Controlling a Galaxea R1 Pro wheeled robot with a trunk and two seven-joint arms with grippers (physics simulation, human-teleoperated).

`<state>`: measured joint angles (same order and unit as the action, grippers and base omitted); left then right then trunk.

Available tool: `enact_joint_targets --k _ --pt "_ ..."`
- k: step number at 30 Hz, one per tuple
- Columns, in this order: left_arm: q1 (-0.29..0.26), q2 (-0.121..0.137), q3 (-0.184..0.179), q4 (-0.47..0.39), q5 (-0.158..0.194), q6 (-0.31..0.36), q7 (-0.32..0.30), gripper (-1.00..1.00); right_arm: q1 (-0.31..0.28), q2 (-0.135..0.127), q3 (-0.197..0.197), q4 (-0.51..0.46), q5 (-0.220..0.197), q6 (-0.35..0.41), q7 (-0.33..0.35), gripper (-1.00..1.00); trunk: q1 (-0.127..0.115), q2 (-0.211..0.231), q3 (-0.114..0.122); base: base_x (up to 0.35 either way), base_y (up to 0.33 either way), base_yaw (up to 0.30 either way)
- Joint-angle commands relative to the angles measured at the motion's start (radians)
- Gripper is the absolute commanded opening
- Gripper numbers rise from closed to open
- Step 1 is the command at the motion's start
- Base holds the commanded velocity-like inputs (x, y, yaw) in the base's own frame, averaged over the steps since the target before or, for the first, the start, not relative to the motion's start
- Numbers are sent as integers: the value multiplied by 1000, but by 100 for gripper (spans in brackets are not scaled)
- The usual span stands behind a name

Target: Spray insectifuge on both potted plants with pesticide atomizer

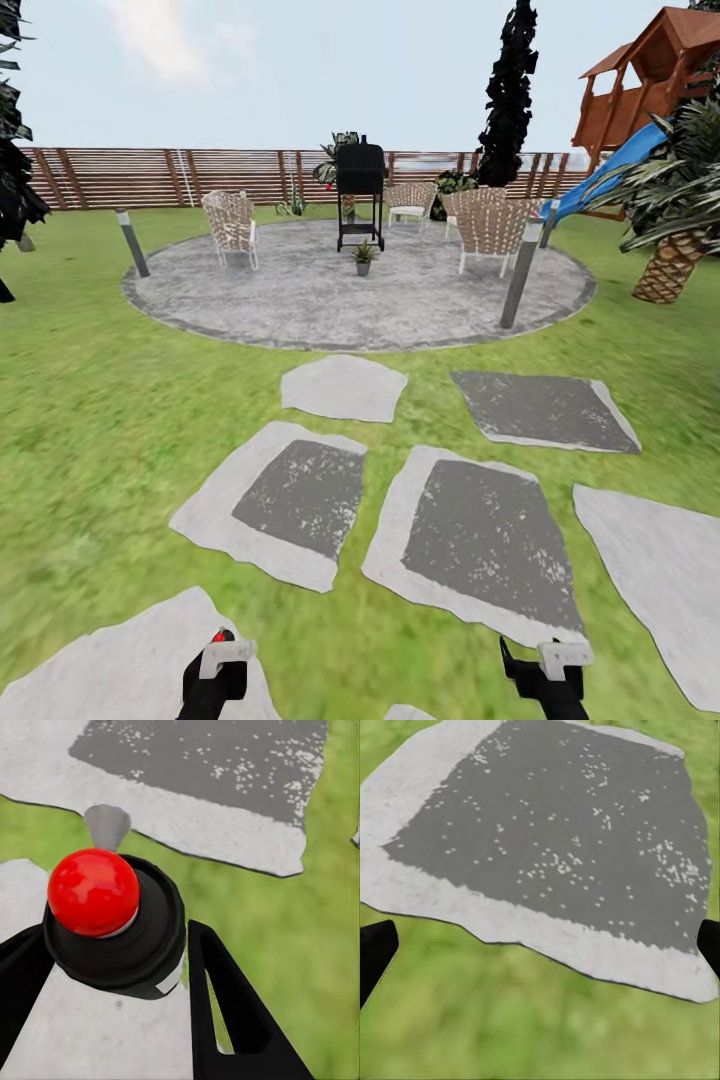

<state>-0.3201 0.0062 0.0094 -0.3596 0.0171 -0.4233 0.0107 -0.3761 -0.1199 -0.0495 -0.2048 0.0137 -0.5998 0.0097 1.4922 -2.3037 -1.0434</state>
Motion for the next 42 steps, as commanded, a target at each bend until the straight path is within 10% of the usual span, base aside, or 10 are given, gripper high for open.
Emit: enact_joint_targets --k 1,42 --pt "-1 0 0 1 1 -3 2 -100 -1 0 -4 1 2 -3 1 100 0 0 -1 336 0 0" --pt "-1 0 0 2 1 -3 2 -100 -1 0 -4 1 2 -3 1 100 0 0 -1 335 0 0"
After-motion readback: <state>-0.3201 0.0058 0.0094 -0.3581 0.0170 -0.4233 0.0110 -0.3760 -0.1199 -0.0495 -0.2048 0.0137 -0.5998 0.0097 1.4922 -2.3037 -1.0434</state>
